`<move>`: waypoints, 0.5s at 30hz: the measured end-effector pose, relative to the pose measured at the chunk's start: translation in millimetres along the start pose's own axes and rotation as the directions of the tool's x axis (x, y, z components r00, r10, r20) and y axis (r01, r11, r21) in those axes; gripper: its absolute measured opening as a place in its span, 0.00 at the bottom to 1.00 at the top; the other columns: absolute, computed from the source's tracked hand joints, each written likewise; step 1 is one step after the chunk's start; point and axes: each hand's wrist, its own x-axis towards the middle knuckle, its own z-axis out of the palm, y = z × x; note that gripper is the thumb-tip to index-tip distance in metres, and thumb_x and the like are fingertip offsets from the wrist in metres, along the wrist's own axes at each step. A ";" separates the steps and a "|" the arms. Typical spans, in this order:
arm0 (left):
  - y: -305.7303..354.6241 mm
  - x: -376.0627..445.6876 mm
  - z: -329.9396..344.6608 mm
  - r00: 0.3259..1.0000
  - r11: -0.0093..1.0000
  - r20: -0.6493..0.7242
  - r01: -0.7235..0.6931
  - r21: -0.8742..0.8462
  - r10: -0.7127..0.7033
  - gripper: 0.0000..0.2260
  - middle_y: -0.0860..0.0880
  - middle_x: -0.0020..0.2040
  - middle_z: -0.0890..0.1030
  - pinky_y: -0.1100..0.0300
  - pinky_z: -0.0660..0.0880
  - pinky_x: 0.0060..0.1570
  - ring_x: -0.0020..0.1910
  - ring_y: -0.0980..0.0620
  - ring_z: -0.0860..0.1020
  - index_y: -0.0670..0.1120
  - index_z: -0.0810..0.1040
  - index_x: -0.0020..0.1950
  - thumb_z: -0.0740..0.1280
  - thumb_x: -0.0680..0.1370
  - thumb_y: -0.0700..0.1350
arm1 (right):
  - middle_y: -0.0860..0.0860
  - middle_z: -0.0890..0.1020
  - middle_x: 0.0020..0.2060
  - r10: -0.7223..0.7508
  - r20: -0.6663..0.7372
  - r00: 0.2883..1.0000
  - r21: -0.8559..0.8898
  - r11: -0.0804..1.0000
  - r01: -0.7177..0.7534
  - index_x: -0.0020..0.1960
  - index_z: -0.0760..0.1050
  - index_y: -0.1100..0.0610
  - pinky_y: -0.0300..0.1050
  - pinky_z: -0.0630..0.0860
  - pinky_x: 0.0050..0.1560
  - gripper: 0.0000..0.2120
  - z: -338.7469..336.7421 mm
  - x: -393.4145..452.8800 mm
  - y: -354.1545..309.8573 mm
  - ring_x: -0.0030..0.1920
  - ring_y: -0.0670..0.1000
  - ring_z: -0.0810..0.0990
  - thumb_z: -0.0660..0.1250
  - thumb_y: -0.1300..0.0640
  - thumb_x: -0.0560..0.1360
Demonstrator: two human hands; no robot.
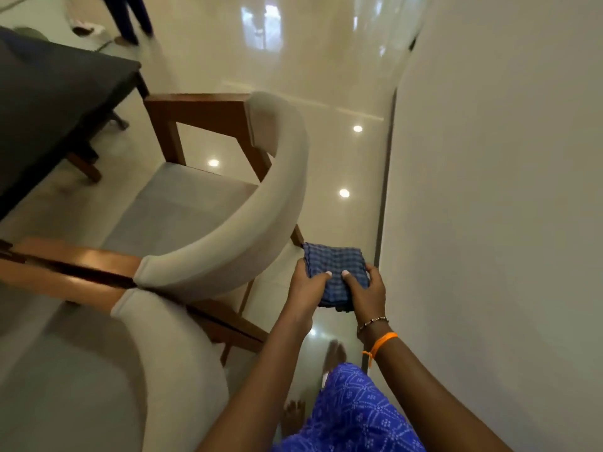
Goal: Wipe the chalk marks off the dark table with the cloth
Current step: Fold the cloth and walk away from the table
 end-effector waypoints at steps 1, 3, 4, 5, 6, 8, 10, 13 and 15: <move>5.4 16.5 7.4 1.000 1.000 -0.004 0.001 0.017 -0.001 0.21 0.47 0.61 0.76 0.65 0.75 0.36 0.51 0.52 0.77 0.48 0.65 0.68 0.62 0.76 0.37 | 0.56 0.78 0.51 0.022 0.001 1.000 0.011 1.000 -0.022 0.61 0.72 0.61 0.50 0.79 0.50 0.17 2.6 21.6 -3.6 0.50 0.55 0.79 0.69 0.62 0.74; 22.3 56.0 30.2 1.000 0.999 -0.016 -0.011 0.041 0.012 0.22 0.47 0.63 0.75 0.65 0.75 0.39 0.56 0.50 0.76 0.48 0.64 0.69 0.63 0.76 0.37 | 0.58 0.79 0.52 0.052 -0.002 0.999 0.018 0.998 -0.052 0.60 0.73 0.62 0.54 0.78 0.54 0.16 5.3 75.1 -15.5 0.52 0.58 0.79 0.69 0.62 0.73; 31.7 74.0 41.3 1.000 0.999 -0.022 -0.016 0.047 0.017 0.22 0.47 0.63 0.75 0.65 0.75 0.40 0.57 0.49 0.76 0.48 0.64 0.69 0.63 0.76 0.37 | 0.60 0.79 0.53 0.062 -0.001 0.998 0.009 0.998 -0.062 0.59 0.73 0.63 0.55 0.77 0.56 0.15 6.4 101.0 -22.5 0.53 0.59 0.79 0.69 0.63 0.73; 44.8 98.1 57.3 0.999 0.998 -0.021 -0.024 0.052 0.025 0.22 0.47 0.62 0.75 0.65 0.75 0.40 0.56 0.49 0.76 0.47 0.64 0.69 0.63 0.76 0.37 | 0.61 0.79 0.54 0.075 0.012 0.997 0.003 0.997 -0.075 0.59 0.74 0.63 0.56 0.77 0.56 0.15 6.1 135.1 -33.0 0.53 0.60 0.79 0.68 0.63 0.73; 58.8 120.5 73.0 0.999 0.998 -0.026 -0.028 0.061 0.030 0.21 0.47 0.61 0.75 0.64 0.75 0.40 0.54 0.50 0.77 0.47 0.65 0.68 0.63 0.76 0.37 | 0.62 0.79 0.55 0.104 0.044 0.994 -0.011 0.995 -0.104 0.59 0.74 0.64 0.57 0.77 0.56 0.15 4.8 167.3 -45.1 0.54 0.62 0.78 0.68 0.63 0.73; 95.2 171.7 105.7 0.998 0.996 -0.057 -0.038 0.075 0.042 0.18 0.47 0.56 0.77 0.65 0.74 0.37 0.48 0.53 0.78 0.46 0.67 0.64 0.62 0.76 0.36 | 0.63 0.79 0.54 0.180 0.132 0.975 -0.045 0.983 -0.176 0.60 0.73 0.66 0.54 0.78 0.52 0.14 3.0 237.8 -72.6 0.52 0.62 0.78 0.66 0.65 0.74; 124.7 204.9 118.9 0.995 0.996 -0.088 -0.034 0.081 0.041 0.16 0.47 0.53 0.78 0.63 0.74 0.35 0.45 0.54 0.78 0.45 0.69 0.61 0.60 0.74 0.35 | 0.60 0.78 0.51 0.189 0.229 0.955 -0.102 0.980 -0.169 0.61 0.71 0.65 0.47 0.77 0.44 0.15 3.7 278.7 -98.7 0.48 0.57 0.77 0.64 0.66 0.74; 178.6 269.1 144.1 0.991 0.997 -0.123 -0.044 0.056 0.050 0.16 0.49 0.49 0.79 0.64 0.74 0.33 0.44 0.53 0.78 0.46 0.70 0.58 0.56 0.73 0.34 | 0.59 0.77 0.52 0.147 0.316 0.937 -0.145 0.984 -0.106 0.63 0.69 0.63 0.48 0.76 0.48 0.18 13.4 358.0 -145.7 0.50 0.55 0.76 0.62 0.68 0.74; 211.0 301.6 152.9 0.984 0.997 -0.165 -0.070 0.015 0.071 0.16 0.52 0.46 0.78 0.66 0.73 0.30 0.42 0.56 0.77 0.48 0.69 0.56 0.55 0.73 0.33 | 0.59 0.76 0.53 0.151 0.358 0.921 -0.163 0.982 -0.098 0.64 0.68 0.62 0.49 0.76 0.49 0.19 27.3 399.8 -171.9 0.50 0.56 0.76 0.62 0.68 0.74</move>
